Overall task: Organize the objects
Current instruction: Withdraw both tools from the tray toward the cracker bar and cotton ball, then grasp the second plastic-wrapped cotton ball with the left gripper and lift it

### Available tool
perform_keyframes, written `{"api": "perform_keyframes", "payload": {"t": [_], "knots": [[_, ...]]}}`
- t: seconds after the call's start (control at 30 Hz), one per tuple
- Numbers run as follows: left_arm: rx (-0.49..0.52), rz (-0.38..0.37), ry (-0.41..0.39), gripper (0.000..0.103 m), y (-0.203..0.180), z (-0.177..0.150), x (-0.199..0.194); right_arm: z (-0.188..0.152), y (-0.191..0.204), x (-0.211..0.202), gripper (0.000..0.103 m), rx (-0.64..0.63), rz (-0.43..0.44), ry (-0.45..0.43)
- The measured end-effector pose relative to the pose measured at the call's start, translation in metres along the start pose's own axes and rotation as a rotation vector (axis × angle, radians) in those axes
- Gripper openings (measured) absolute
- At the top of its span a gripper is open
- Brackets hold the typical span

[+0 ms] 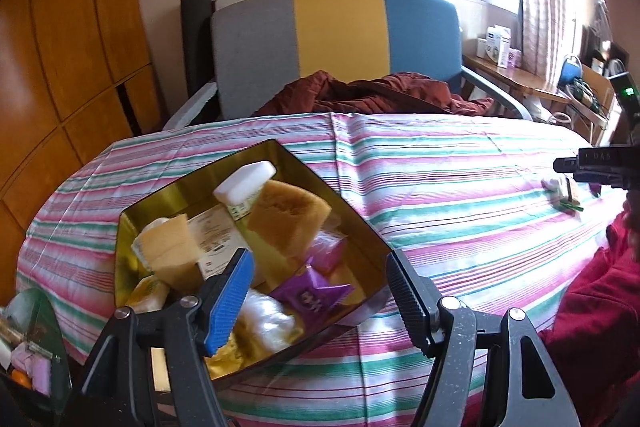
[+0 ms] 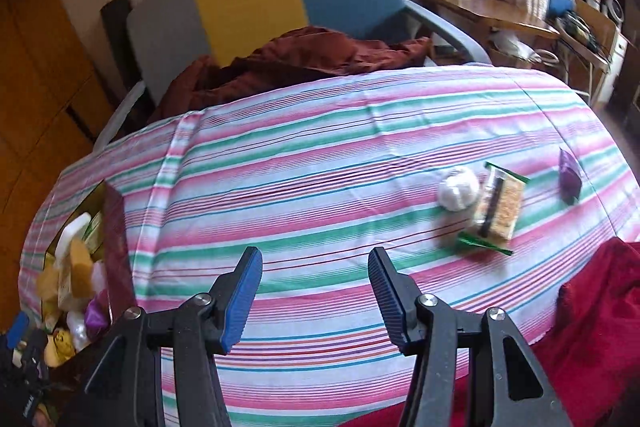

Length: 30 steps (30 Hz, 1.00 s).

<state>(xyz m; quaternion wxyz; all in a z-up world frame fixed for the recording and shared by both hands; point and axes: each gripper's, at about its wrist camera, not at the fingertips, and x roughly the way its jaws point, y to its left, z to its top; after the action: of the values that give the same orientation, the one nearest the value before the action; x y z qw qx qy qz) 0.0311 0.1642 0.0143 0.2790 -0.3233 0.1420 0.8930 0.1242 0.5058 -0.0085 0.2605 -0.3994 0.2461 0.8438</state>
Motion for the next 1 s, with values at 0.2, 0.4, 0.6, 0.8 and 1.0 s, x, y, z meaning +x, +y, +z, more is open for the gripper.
{"api": "perform_keyframes", "payload": {"t": [0.2,0.4,0.6,0.8,1.0], "knots": [[0.047,-0.028,0.011,0.071,-0.02,0.004,0.007,0.012,-0.034,-0.001,0.056,0.07,-0.032,-0.01],[0.091,-0.053,0.018,0.071,-0.04,0.01,0.014,0.023,-0.059,0.002,0.056,0.113,-0.06,-0.016],[0.134,-0.084,0.028,0.071,-0.061,0.017,0.024,0.034,-0.084,0.01,0.056,0.153,-0.088,-0.008],[0.168,-0.108,0.044,0.071,-0.08,0.021,0.036,0.043,-0.109,0.024,0.056,0.199,-0.113,-0.005],[0.202,-0.128,0.07,0.071,-0.1,0.022,0.049,0.044,-0.133,0.034,0.056,0.279,-0.113,-0.014]]}}
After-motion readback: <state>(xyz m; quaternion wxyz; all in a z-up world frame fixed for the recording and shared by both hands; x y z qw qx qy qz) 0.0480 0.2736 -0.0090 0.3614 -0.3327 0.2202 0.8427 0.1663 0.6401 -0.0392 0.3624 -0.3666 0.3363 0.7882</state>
